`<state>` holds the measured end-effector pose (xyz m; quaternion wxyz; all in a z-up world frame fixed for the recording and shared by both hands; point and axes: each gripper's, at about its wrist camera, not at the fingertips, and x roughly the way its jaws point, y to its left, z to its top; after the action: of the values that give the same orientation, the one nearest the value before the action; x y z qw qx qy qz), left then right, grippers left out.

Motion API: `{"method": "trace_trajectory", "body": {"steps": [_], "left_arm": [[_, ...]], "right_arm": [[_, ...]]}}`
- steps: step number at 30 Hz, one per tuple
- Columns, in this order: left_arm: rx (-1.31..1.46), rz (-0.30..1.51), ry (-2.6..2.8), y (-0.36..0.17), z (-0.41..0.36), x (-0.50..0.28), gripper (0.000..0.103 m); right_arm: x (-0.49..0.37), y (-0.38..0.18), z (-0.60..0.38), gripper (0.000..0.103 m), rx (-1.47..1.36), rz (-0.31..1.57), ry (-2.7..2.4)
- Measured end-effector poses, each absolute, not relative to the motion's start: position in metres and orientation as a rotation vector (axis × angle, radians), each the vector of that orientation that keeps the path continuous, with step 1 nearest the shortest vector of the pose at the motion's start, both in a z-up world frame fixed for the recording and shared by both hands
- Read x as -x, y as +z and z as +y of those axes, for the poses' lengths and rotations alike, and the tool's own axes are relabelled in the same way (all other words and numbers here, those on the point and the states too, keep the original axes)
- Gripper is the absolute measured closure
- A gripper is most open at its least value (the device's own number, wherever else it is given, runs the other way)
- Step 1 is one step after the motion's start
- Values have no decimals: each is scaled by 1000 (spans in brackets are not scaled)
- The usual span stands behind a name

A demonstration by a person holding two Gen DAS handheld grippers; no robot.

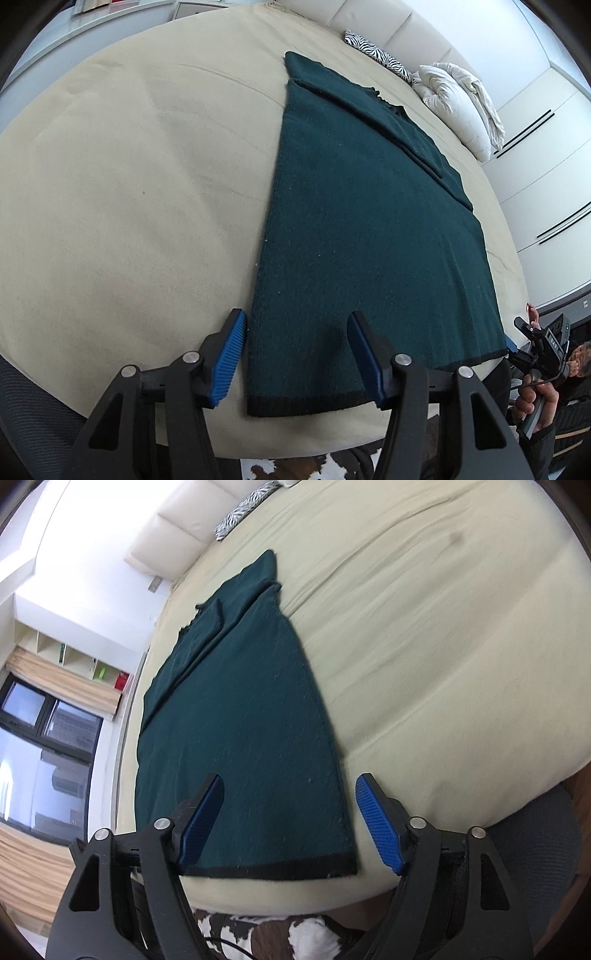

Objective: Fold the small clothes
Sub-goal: 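Open both grippers and move them to the sweater hem, then grasp the hem with both grippers and lift it toward the collar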

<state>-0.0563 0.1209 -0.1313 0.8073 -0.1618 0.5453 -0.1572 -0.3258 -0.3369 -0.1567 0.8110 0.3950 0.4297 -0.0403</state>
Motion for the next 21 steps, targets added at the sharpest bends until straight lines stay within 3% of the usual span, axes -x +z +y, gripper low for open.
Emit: {"method": "trace_trajectory", "body": {"steps": [5, 9, 17, 21], "left_arm": [[319, 1175, -349, -131, 119, 58, 43], [314, 1180, -349, -131, 120, 59, 50], [322, 1211, -322, -133, 130, 58, 72], [339, 1224, -307, -134, 133, 59, 73]], "right_arm": [[328, -158, -334, 39, -856, 944, -75], [327, -162, -336, 48, -872, 953, -78], [325, -164, -334, 50, -873, 967, -65], [325, -164, -333, 50, -876, 972, -58]]}}
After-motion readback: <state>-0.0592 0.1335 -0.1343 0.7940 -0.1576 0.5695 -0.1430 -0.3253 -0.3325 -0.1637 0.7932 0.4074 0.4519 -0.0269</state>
